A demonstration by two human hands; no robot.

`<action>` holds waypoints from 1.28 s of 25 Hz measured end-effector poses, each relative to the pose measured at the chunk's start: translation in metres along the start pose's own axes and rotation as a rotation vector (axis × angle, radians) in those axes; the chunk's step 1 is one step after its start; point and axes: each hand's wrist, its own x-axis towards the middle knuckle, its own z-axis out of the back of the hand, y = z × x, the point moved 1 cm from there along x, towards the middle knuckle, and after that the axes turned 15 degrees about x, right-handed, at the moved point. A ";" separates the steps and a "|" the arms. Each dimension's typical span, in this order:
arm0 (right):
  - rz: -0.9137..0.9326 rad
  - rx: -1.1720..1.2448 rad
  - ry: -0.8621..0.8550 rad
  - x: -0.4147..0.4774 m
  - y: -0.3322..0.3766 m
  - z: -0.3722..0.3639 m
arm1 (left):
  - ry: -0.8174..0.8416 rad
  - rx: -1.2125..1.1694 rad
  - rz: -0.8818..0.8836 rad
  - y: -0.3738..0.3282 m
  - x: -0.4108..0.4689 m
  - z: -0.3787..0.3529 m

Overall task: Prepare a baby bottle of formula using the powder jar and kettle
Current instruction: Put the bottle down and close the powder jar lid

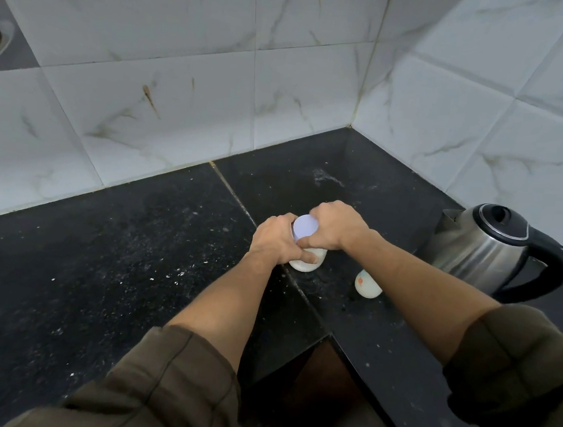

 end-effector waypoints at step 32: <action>-0.385 0.160 -0.215 0.033 -0.148 0.040 | -0.046 0.145 -0.278 -0.097 0.087 0.013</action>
